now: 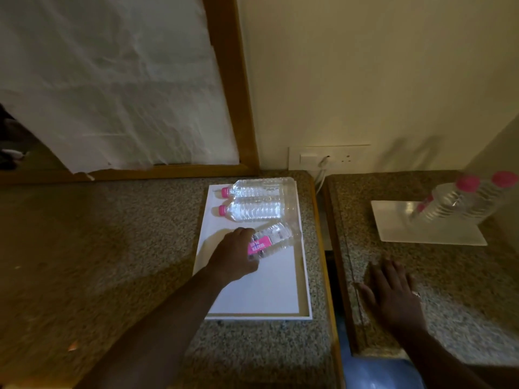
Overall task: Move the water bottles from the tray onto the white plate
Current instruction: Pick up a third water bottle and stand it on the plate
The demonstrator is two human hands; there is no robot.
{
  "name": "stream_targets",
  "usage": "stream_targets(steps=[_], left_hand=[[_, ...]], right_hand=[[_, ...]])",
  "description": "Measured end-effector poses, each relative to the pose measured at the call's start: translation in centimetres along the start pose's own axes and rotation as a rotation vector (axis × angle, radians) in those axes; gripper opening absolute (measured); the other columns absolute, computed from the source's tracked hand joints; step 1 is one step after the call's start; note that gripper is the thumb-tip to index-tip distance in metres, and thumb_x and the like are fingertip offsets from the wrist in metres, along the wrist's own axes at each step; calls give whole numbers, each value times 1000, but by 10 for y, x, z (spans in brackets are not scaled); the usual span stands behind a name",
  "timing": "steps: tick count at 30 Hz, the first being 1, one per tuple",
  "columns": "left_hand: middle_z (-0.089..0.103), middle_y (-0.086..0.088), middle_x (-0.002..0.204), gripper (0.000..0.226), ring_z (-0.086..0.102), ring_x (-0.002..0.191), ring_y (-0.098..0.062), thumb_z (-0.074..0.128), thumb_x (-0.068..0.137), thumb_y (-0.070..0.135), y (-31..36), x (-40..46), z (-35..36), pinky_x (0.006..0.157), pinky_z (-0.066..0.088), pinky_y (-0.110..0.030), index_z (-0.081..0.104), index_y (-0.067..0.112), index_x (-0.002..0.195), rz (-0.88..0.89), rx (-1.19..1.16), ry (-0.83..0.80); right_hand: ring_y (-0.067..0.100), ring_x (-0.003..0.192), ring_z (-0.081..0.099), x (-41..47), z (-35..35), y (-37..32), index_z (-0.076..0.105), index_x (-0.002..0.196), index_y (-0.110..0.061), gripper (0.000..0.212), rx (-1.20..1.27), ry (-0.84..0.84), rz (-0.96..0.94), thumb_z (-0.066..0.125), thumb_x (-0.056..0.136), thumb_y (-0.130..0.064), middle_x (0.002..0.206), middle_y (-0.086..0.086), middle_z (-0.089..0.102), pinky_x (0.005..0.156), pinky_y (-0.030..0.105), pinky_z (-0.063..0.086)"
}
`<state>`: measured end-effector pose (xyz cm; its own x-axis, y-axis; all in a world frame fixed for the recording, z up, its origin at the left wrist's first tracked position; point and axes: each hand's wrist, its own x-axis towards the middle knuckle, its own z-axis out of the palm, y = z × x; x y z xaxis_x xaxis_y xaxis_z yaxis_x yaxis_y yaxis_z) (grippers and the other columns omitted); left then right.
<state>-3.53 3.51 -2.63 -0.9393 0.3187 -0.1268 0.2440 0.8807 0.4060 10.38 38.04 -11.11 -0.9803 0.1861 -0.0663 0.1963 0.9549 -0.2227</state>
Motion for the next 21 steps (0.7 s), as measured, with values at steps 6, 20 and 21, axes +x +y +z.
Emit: stream_targets(steps=[6,20,21], left_hand=[[56,-4,127,74,51,115,-24,81,68,33,-14,-35,3,95,44,-36,48,21,133,119,-16,-123],[61,5,106,74,50,96,-13,87,56,49,5,-38,-68,68,41,-21,52,34,119,151,-68,-39],[59,8,102,75,50,92,-11,87,55,51,12,-37,-73,66,37,-15,52,36,119,185,-67,-5]], right_hand=[[44,143,26,-1,0,-1,45,144,-10,78,13,18,-4,27,91,-64,154,23,35,113,65,24],[40,147,19,-1,-3,-6,41,147,-10,90,7,-4,27,11,88,-71,157,21,30,118,58,16],[39,148,18,-2,-3,-7,40,148,-10,92,14,-6,32,9,87,-73,158,21,30,119,58,14]])
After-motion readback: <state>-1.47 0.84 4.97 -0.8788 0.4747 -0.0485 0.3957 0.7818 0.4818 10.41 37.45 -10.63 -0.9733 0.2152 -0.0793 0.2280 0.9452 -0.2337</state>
